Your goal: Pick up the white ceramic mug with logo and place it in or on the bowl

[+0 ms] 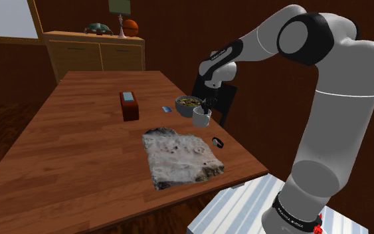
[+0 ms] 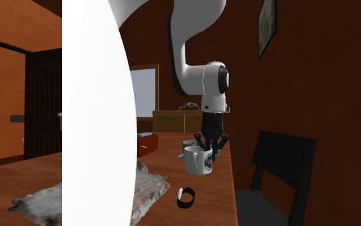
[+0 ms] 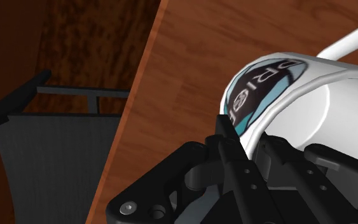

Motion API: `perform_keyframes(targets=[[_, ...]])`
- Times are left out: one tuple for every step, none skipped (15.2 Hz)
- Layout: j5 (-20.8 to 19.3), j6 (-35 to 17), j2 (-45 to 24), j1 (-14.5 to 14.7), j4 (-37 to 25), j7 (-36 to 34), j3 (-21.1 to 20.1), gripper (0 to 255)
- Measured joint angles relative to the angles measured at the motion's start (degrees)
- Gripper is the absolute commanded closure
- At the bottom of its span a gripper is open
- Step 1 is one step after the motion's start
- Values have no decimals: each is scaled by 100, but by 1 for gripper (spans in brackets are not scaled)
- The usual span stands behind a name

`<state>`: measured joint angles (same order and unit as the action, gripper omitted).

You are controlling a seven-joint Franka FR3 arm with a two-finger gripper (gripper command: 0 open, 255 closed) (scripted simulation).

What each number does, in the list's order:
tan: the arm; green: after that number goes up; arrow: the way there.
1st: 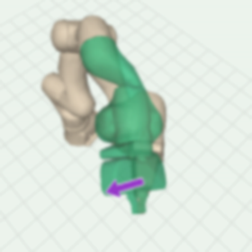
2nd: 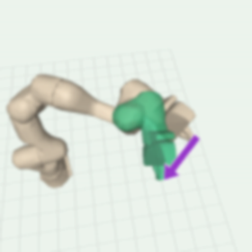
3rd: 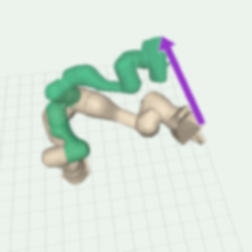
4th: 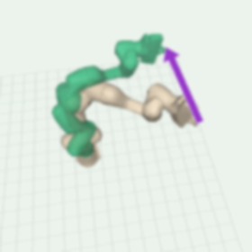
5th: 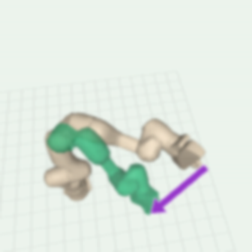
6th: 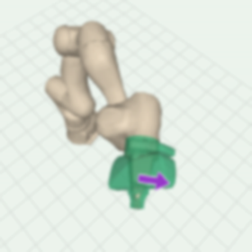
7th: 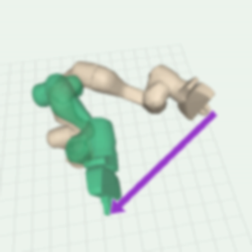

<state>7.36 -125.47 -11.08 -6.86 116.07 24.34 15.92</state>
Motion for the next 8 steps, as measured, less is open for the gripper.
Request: perform_keyframes(targets=[[-14,61,29,2,-34,-11,4,255],[-28,129,56,2,-76,-20,8,255],[-42,196,84,0,-116,-26,14,255],[-62,254,132,6,-129,-44,17,255],[-78,329,167,4,-170,-50,23,255],[-98,406,215,5,-203,-62,28,255],[-111,476,244,7,-246,-75,31,255],[-125,548,272,12,-293,-94,30,255]])
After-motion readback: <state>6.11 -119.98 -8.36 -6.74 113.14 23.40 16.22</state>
